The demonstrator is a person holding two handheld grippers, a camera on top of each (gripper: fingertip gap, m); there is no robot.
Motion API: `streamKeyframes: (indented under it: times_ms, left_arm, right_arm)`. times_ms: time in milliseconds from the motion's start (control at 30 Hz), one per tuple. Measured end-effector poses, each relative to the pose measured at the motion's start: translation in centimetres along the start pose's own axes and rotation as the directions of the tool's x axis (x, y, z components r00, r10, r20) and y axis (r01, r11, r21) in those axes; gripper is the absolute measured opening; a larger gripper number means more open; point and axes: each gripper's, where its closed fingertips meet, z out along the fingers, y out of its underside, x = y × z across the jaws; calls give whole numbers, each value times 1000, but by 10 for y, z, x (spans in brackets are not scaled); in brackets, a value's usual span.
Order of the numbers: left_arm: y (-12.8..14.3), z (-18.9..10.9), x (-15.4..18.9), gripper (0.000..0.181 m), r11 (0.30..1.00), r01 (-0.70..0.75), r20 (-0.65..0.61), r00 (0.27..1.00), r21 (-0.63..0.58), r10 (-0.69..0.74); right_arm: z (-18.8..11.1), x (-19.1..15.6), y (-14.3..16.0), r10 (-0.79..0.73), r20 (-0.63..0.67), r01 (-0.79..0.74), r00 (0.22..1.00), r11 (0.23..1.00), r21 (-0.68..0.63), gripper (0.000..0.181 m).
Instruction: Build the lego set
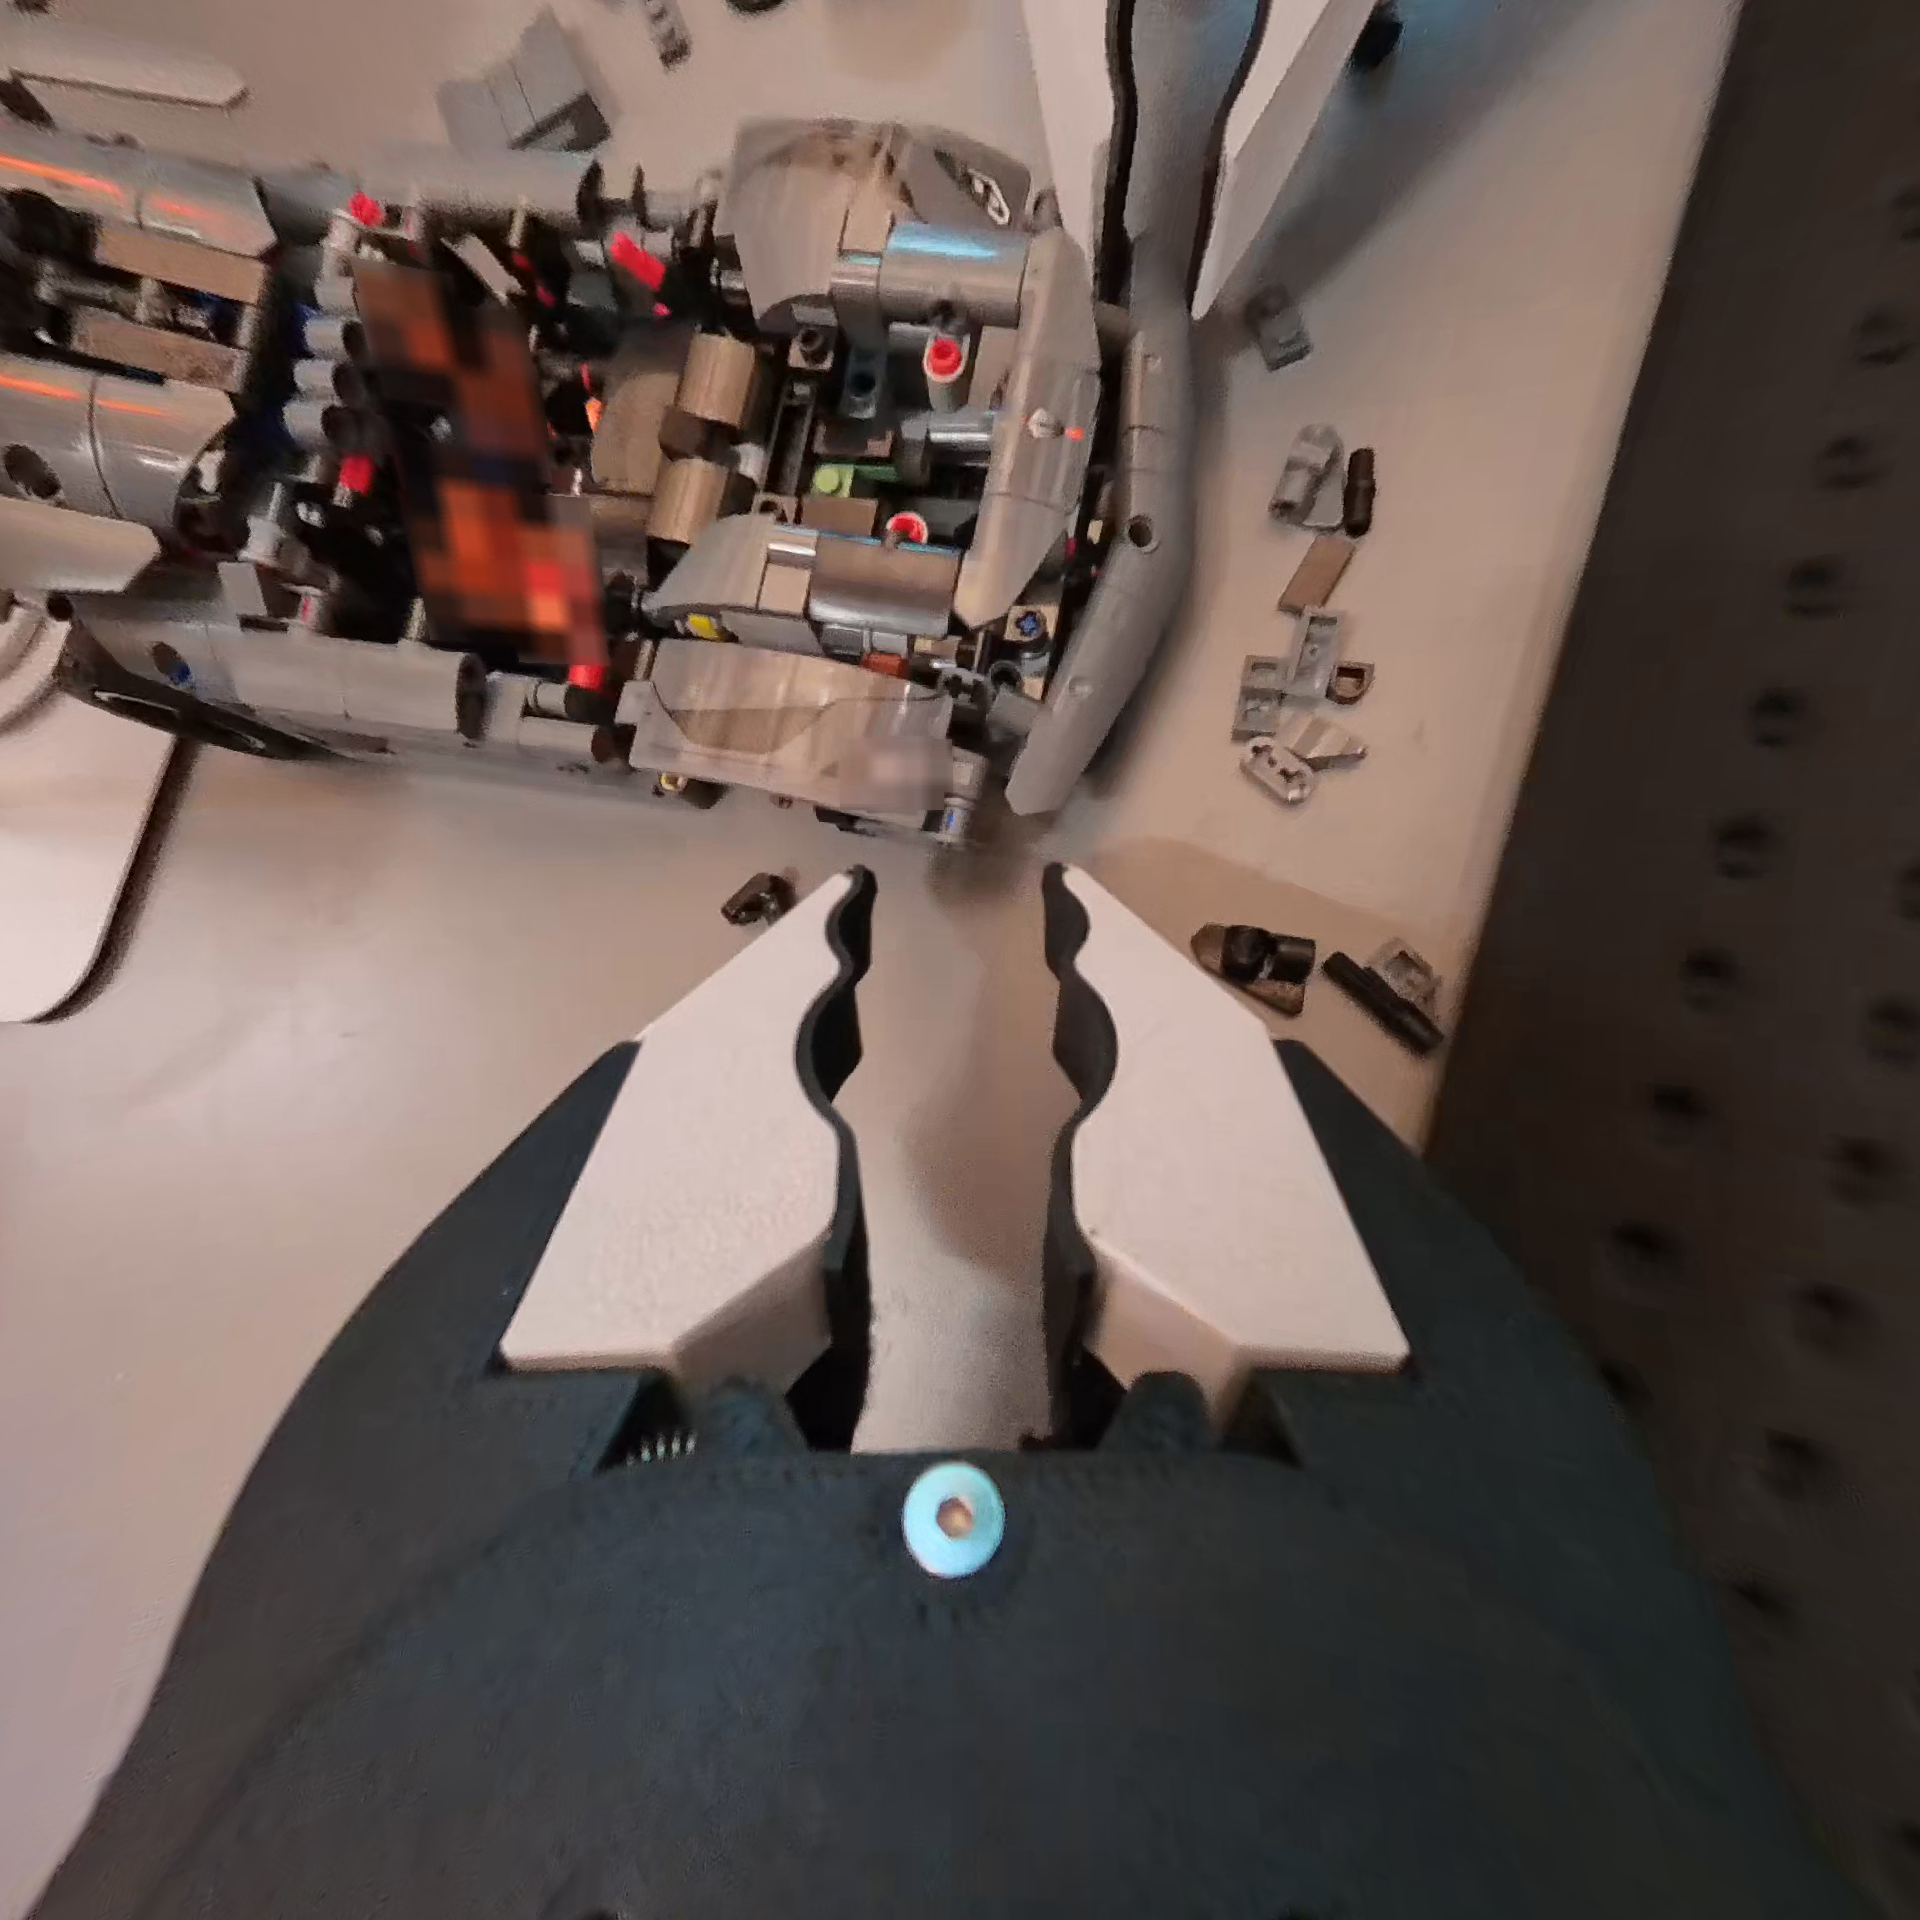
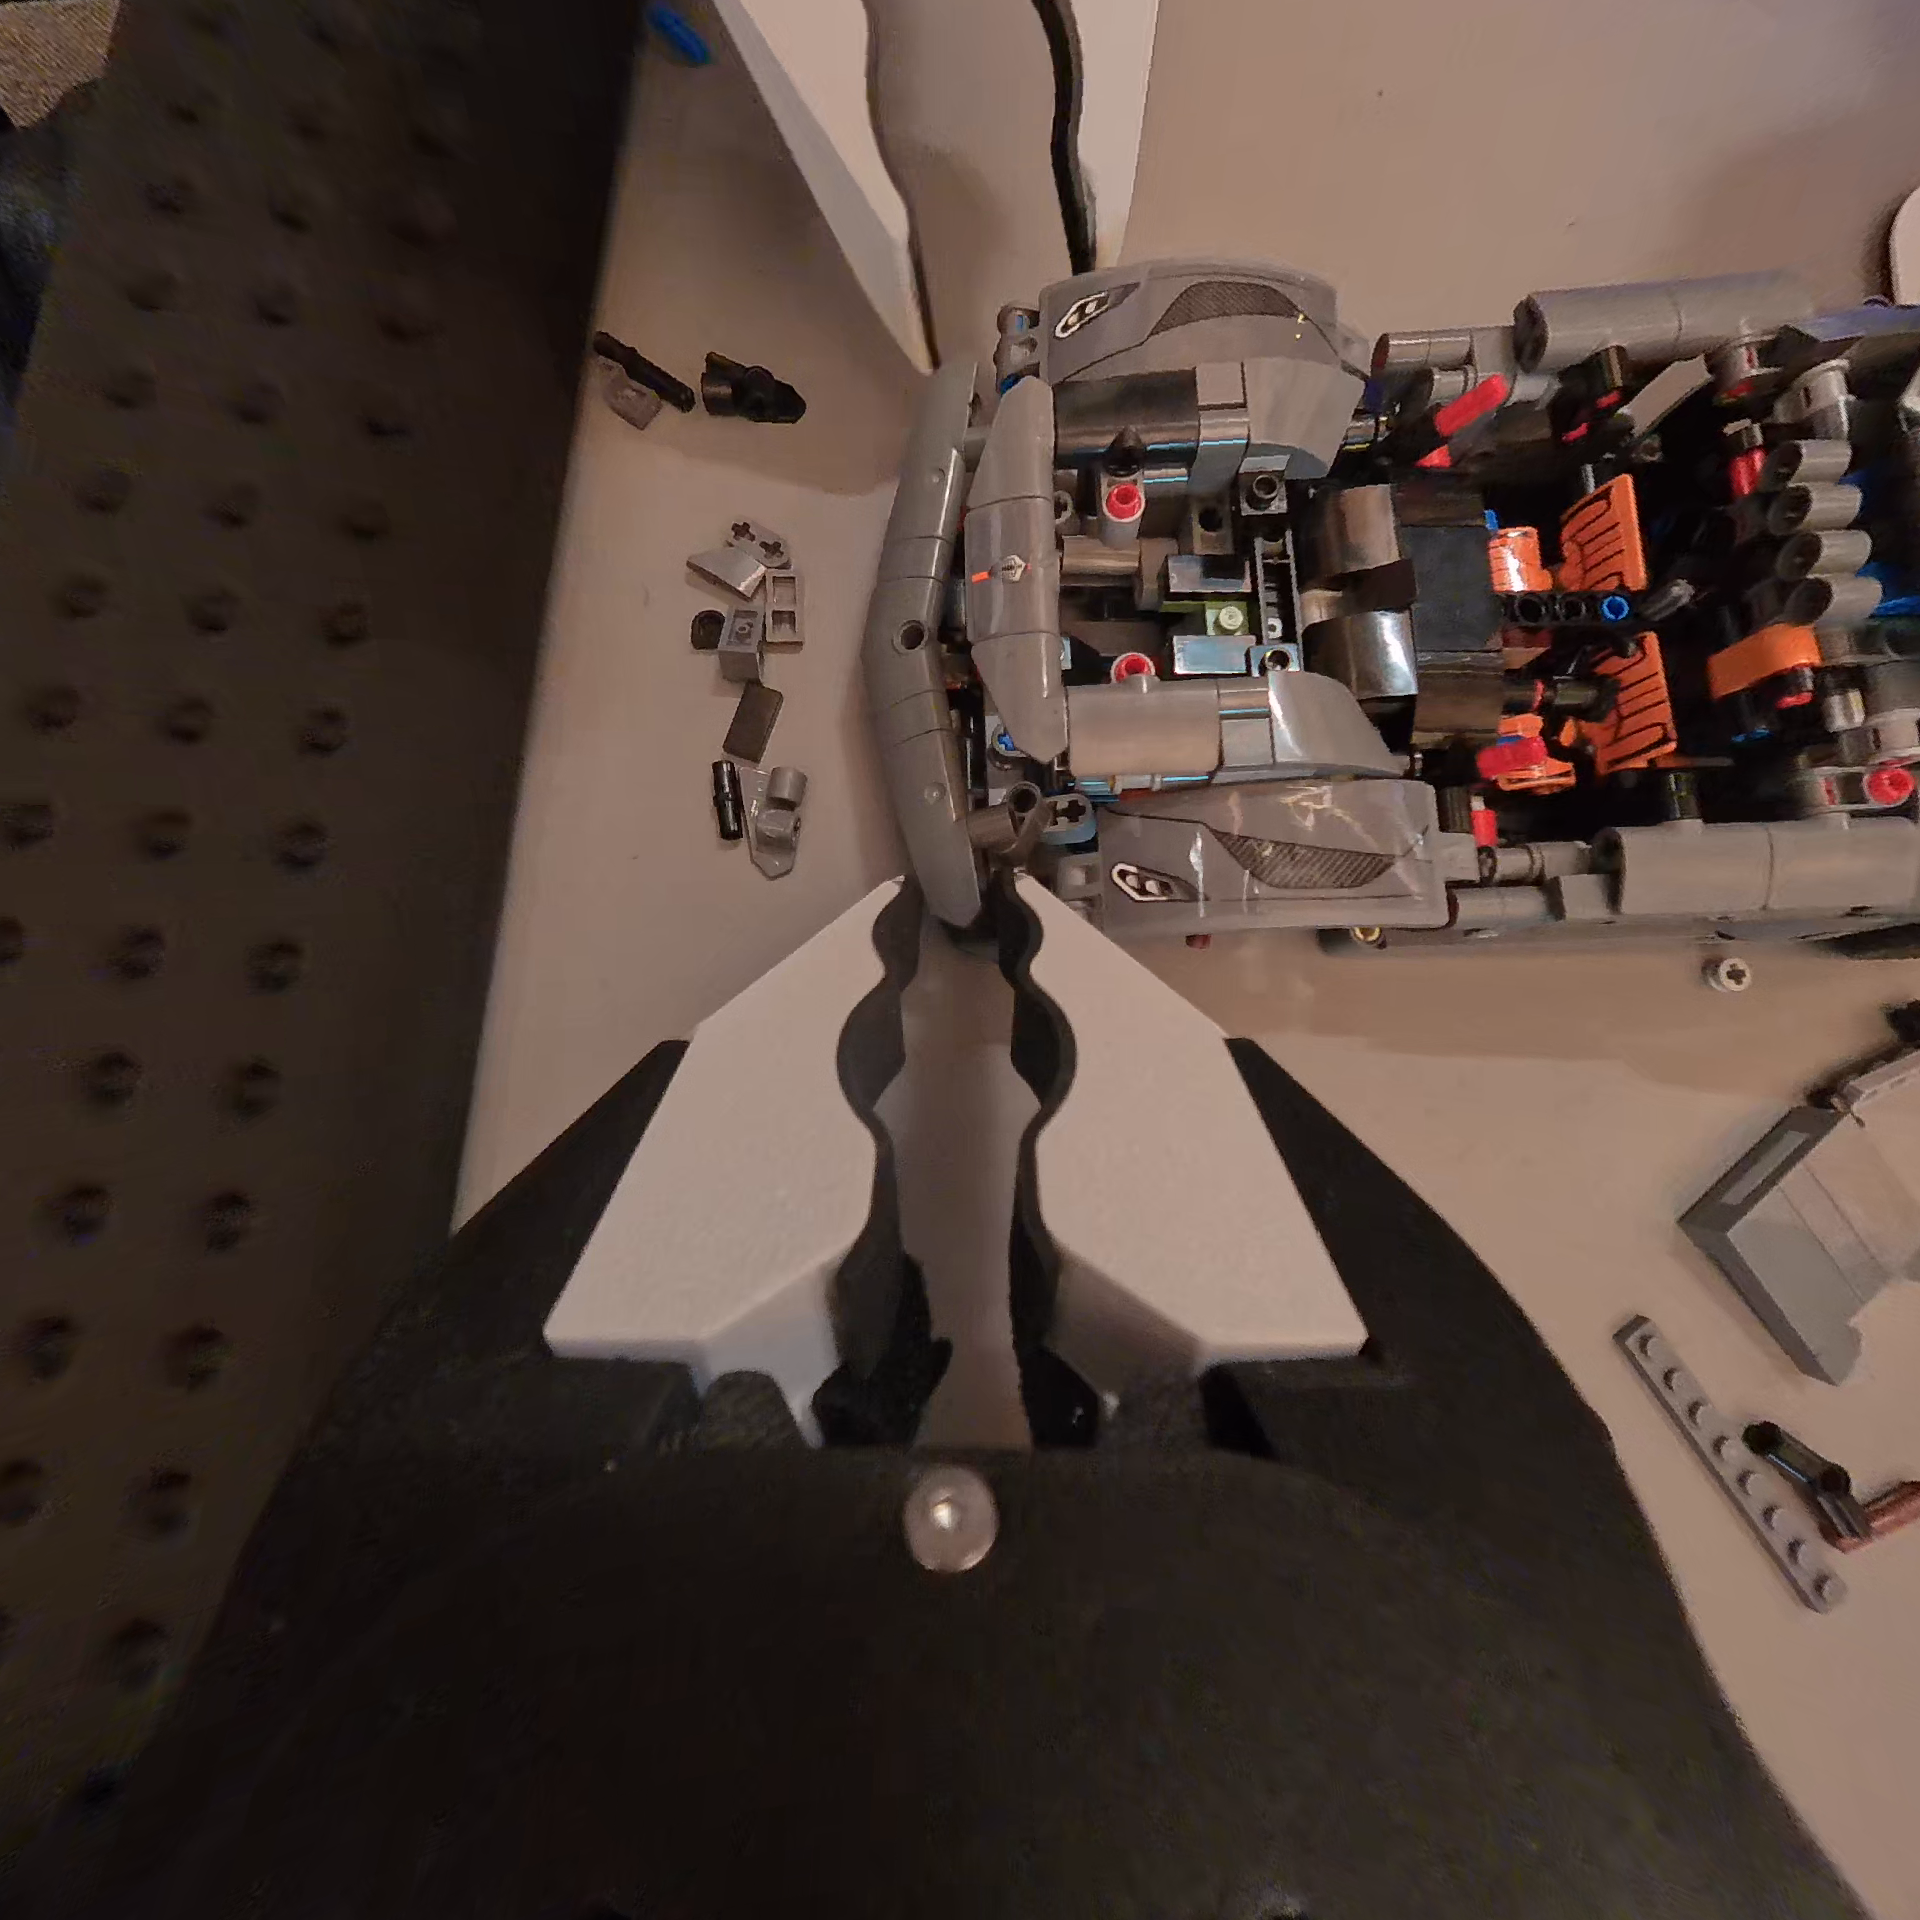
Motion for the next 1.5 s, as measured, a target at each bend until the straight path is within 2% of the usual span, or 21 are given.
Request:
streamKeyframes:
  times_ms: [67, 267, 333, 633, 767, 867, 900, 967, 1200, 1500]
  left_arm:
    - [-2, 1, -3, 26, 1000, 11, 17, 1000, 10, -11]
    - [4, 14, -4, 31, 1000, 12, 25, 1000, -29, -12]
    - [-1, 14, -7, 24, 1000, -8, 57, 998, -20, 9]
    - [1, 22, -8, 21, 999, 26, 43, 999, -34, -25]
    - [1, 22, -10, 21, 999, 3, 62, 998, -33, -1]
    - [2, 21, -9, 17, 998, 11, 68, 998, -60, -7]
    - [2, 21, -10, 17, 998, 7, 75, 997, -64, -2]
    - [1, 21, -9, 16, 999, 4, 70, 998, -49, 0]
    - [0, 18, -12, 13, 1000, 22, 69, 997, -22, -20]
    - [-7, 9, -15, 11, 997, 72, 46, 996, 39, -74]
  right_arm:
    - [0, 0, 0, 1, 1, -1, 1000, 1000, 1, 12]
    - [-1, 0, 0, 4, 2, -4, 1000, 1000, 5, 12]
    - [-2, 1, 0, 9, 3, -9, 1000, 1000, 10, 12]
    - [-14, 7, -1, 55, -2, -55, 998, 997, 50, 11]
    - [-21, 16, 6, 108, -27, -107, 994, 994, 38, 13]
    - [-28, 18, -2, 148, -9, -146, 989, 984, 101, 14]
    - [-28, 21, 2, 159, -22, -156, 987, 984, 85, 14]
    - [-26, 29, 13, 189, -62, -187, 980, 982, 43, 15]
    - [-19, 30, 20, 213, -54, -212, 976, 977, 14, 14]
    - [-21, 33, 17, 217, -59, -215, 975, 976, 36, 15]
